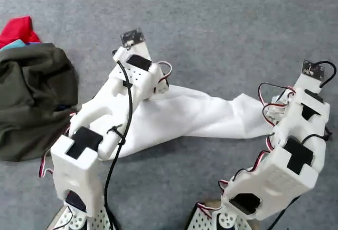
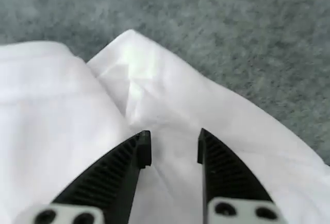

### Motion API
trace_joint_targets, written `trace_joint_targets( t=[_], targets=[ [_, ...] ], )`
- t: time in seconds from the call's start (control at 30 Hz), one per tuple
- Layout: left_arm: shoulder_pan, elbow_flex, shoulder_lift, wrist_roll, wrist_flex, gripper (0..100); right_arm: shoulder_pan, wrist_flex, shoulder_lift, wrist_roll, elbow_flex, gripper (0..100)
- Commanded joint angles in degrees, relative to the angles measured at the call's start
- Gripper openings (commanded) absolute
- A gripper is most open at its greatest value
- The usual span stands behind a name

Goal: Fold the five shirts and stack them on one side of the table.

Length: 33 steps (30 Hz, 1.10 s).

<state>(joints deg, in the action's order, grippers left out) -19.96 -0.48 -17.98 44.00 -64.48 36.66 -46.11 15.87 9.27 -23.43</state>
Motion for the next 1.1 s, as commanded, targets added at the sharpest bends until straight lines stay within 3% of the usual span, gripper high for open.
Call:
trace_joint_targets(
  t=[0.0, 0.23, 0.43, 0.6, 0.83, 1.07],
  targets=[
    [0.9, -3.6, 1.3, 3.0, -3.3, 23, -0.4, 1.8, -0.4, -0.5, -0.1, 1.4],
    [4.7, -6.6, -0.1, 4.6, -4.8, 25, -0.4, 1.8, -0.4, -0.5, -0.1, 1.4],
    [4.4, -8.6, -3.9, 7.1, -4.1, 24, -0.4, 1.8, -0.4, -0.5, -0.1, 1.4],
    [4.4, -14.2, -7.7, 8.1, -4.6, 18, -0.4, 1.8, -0.4, -0.5, -0.1, 1.4],
    [4.3, -25.5, -9.0, 8.1, -13.1, 18, -0.4, 1.8, -0.4, -0.5, -0.1, 1.4],
    [1.3, -24.7, -12.6, 8.2, -13.3, 18, -0.4, 1.8, -0.4, -0.5, 0.0, 1.4]
  ],
)
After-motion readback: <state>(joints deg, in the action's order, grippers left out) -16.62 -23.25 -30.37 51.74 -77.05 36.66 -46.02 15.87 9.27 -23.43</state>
